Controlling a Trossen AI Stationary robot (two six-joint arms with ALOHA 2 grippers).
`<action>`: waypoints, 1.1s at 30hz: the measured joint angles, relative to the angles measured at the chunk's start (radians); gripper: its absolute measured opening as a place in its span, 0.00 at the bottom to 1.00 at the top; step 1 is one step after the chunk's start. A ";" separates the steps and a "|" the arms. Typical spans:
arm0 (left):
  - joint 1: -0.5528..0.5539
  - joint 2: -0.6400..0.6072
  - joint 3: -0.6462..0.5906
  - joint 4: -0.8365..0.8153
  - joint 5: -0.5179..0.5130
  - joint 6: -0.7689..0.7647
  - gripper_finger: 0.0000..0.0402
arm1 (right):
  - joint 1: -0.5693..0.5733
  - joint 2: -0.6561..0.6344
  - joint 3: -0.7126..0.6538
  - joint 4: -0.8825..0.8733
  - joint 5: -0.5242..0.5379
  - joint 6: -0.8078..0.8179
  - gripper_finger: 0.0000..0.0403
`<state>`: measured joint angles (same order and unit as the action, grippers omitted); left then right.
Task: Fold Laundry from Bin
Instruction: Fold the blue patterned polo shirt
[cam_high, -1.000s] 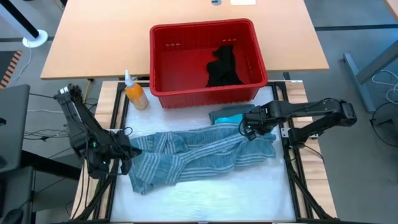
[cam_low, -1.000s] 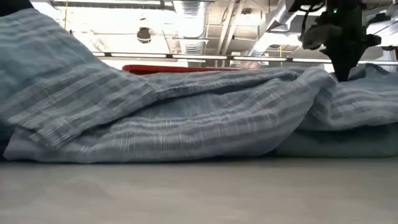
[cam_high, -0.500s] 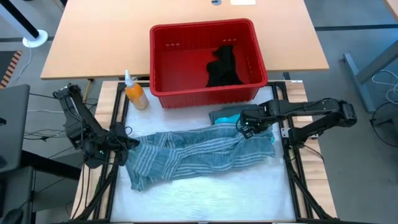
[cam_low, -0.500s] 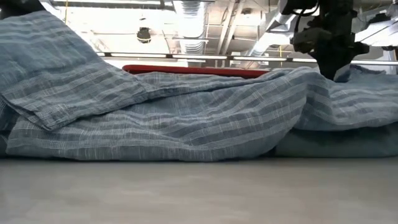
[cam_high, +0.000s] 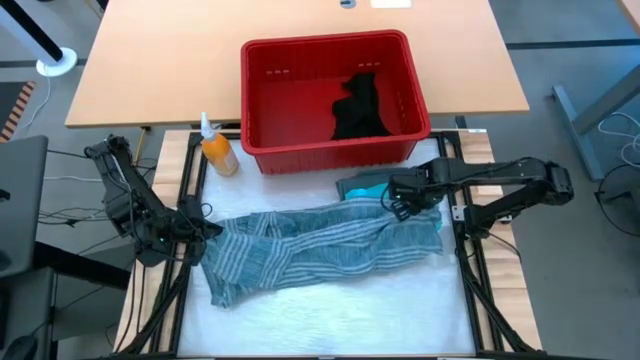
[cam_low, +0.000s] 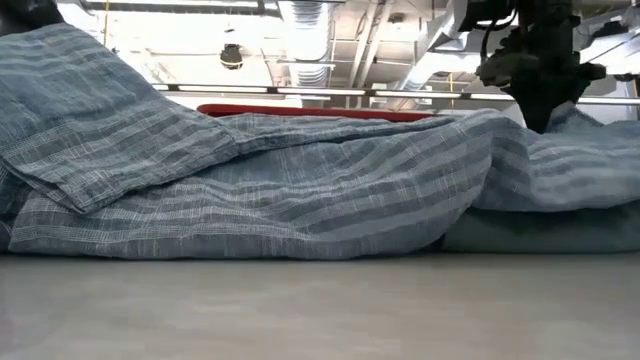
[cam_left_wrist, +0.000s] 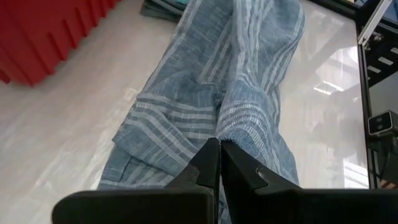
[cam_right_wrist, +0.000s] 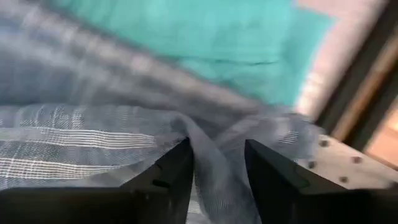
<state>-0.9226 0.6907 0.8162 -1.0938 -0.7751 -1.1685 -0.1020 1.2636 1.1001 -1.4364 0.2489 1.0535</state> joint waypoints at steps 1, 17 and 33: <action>0.000 0.000 0.000 0.000 0.004 0.005 0.00 | 0.000 0.000 0.013 -0.012 0.032 0.013 0.45; 0.000 0.000 0.000 -0.018 0.009 0.005 0.00 | 0.210 0.002 0.187 0.252 0.109 -0.061 0.41; 0.000 0.002 0.000 -0.005 -0.052 -0.035 0.00 | 0.602 0.209 0.186 0.469 0.328 0.101 0.41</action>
<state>-0.9226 0.6930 0.8162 -1.0993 -0.8267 -1.2031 0.4996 1.4731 1.2858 -0.9671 0.5773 1.1545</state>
